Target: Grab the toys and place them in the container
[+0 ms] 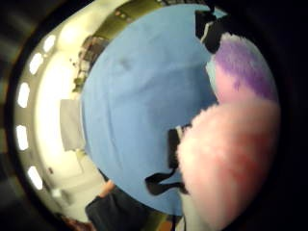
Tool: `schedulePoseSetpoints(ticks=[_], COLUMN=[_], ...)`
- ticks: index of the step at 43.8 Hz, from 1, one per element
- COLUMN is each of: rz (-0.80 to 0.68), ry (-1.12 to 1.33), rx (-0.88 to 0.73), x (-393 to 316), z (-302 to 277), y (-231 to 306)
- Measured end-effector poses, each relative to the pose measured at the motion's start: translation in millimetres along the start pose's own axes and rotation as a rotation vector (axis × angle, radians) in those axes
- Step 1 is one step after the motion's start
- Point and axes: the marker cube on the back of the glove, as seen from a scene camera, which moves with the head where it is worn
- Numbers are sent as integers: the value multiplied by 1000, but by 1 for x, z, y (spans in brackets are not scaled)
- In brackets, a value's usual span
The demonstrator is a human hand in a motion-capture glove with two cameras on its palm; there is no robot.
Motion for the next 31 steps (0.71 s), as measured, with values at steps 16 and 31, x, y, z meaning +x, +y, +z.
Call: schedulePoseSetpoints(ticks=[16,31], rz=[-10,-58], ry=[72,-69], rx=[44,57], x=[-14,-75], z=[-16,-106], y=[-6,-20])
